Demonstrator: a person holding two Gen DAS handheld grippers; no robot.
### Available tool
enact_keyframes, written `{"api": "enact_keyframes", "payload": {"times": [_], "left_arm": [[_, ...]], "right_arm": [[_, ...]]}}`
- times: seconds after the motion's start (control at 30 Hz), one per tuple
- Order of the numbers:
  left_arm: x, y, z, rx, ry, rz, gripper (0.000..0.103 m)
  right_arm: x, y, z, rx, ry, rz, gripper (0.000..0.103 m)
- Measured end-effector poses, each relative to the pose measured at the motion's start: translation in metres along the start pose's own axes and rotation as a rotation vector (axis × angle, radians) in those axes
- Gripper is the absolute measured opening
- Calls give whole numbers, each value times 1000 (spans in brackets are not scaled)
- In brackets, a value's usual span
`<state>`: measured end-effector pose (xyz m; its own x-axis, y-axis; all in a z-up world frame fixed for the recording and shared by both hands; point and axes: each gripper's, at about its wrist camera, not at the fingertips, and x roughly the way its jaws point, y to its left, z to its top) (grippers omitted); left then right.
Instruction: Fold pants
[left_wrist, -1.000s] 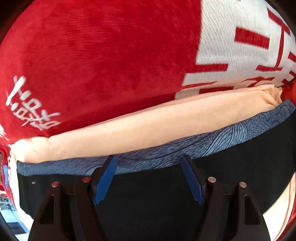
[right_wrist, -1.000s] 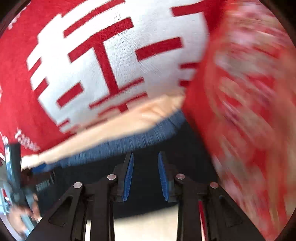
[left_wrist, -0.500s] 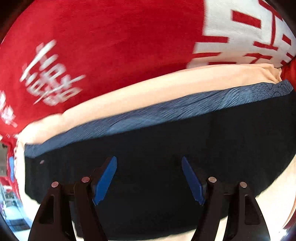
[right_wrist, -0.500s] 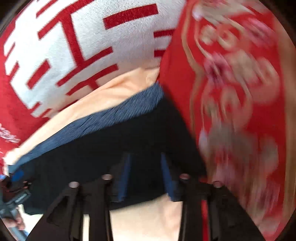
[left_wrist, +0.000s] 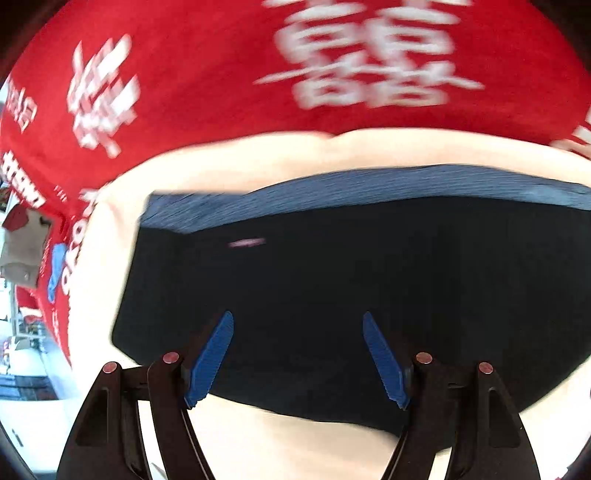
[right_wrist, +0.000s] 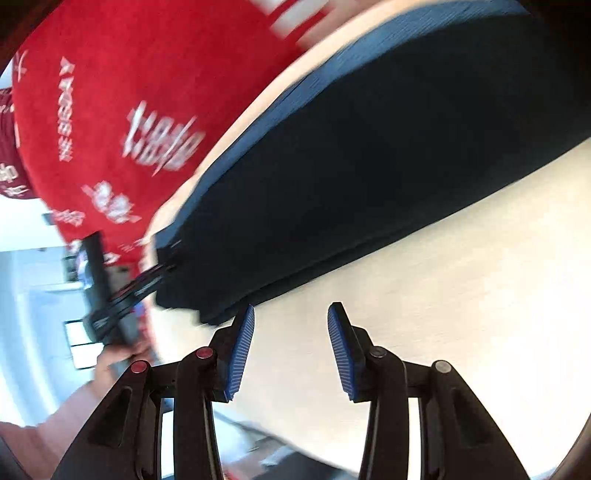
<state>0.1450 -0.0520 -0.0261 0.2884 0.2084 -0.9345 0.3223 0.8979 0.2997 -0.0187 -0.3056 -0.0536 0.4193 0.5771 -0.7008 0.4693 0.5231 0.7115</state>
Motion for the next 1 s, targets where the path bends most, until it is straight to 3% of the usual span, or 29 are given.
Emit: {"api": "enact_keyframes", "payload": {"times": [0.07, 0.17, 0.27, 0.4, 0.43, 0.5, 0.6, 0.73, 0.87, 0.97, 1.0], "left_arm": [[19, 30, -4, -11, -7, 25, 74], [49, 65, -12, -23, 13, 39, 74], [65, 89, -15, -58, -7, -48, 90], [67, 95, -18, -45, -33, -109, 90], [66, 95, -20, -37, -40, -117, 90], [64, 98, -21, -20, -45, -134, 90], [65, 103, -23, 9, -56, -146, 90], [68, 105, -26, 30, -76, -153, 90], [70, 108, -23, 30, -74, -137, 90], [53, 95, -26, 35, -57, -122, 90], [44, 91, -27, 29, -63, -140, 90]], "right_arm": [[40, 15, -19, 25, 25, 78, 45], [85, 40, -36, 46, 37, 112, 45], [115, 53, -34, 55, 15, 129, 45], [125, 57, -31, 90, -7, 178, 47], [126, 59, -30, 93, -4, 179, 39], [125, 67, -23, 84, 3, 128, 12], [118, 82, -19, 40, -13, 100, 10], [124, 82, -39, 27, -23, -27, 6], [125, 71, -46, 33, 5, -44, 7], [108, 70, -46, 17, 21, -68, 10], [98, 66, -43, 30, 10, -79, 17]]}}
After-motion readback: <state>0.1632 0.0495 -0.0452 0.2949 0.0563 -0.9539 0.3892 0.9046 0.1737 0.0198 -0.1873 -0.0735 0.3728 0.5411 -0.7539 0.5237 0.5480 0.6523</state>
